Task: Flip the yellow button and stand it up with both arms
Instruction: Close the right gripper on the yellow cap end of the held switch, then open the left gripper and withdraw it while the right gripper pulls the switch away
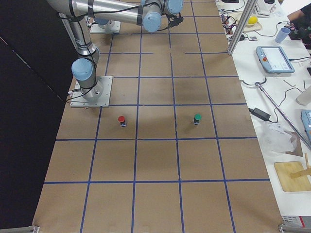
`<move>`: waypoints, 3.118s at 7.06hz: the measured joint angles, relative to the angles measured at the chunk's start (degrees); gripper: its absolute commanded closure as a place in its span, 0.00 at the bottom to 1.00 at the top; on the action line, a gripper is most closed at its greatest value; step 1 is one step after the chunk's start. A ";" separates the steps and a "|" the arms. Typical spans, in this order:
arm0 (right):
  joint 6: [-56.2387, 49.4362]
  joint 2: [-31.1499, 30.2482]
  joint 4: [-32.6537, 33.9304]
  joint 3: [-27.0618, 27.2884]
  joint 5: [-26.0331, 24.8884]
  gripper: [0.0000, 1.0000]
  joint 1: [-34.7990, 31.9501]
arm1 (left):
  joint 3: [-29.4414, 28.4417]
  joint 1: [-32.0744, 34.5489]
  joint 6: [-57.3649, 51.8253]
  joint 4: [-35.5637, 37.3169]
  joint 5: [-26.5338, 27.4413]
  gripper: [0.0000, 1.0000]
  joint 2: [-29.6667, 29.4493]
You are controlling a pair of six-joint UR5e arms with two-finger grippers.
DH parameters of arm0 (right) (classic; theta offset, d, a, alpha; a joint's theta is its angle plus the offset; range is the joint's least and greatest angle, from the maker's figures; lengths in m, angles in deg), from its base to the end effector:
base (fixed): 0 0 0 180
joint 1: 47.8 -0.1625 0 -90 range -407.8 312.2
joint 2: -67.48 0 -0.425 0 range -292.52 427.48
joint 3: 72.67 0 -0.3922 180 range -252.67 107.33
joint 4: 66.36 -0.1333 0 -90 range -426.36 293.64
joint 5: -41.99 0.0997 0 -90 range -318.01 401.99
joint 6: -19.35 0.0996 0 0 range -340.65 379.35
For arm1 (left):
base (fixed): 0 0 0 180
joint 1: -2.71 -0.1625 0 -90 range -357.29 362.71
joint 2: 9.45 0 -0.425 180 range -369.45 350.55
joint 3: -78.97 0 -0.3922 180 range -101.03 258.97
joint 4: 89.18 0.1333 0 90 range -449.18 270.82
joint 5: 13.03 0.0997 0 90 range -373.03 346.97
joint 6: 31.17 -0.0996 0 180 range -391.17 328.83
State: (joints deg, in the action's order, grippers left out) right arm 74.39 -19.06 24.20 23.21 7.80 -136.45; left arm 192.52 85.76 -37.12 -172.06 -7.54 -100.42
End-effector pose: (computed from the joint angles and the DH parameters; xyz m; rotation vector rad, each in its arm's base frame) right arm 0.2038 -0.5076 0.4525 1.1406 1.9345 0.6903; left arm -0.1755 -0.4811 0.3858 0.2433 -1.6450 -0.0823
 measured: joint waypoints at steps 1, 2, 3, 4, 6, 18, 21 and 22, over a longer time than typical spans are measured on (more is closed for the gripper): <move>0.62 -0.01 -0.01 -0.14 0.66 0.05 -0.02 | 0.00 0.00 0.00 0.00 -0.14 0.95 0.00; 0.90 -0.02 -0.05 -0.21 1.57 0.06 -0.03 | -0.02 0.00 0.01 0.03 -0.19 0.95 -0.01; 0.99 -0.03 -0.07 -0.14 2.45 0.18 -0.03 | -0.06 0.01 0.04 0.06 -0.20 0.95 -0.05; 1.02 -0.02 -0.07 0.00 2.91 0.37 -0.03 | -0.06 0.04 0.01 0.08 -0.21 0.95 -0.07; 1.02 0.04 -0.11 0.08 3.17 0.72 -0.03 | -0.06 0.03 -0.09 0.09 -0.19 0.95 -0.08; -10.91 -1.33 -0.10 -1.09 -13.77 0.95 10.71 | -6.01 -0.01 1.87 -0.08 21.31 0.00 -0.44; -28.13 -0.94 -1.86 -0.41 -31.46 0.95 18.55 | -11.00 2.03 1.91 -0.10 42.64 0.00 -0.22; -32.26 -0.58 -1.12 0.34 -38.33 0.94 20.19 | -14.66 3.81 1.89 -0.47 52.26 0.00 -0.79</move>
State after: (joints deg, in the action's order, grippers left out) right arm 42.13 -19.64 23.08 23.54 -30.53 -116.26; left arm 177.87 89.58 -35.23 -172.53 44.72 -101.21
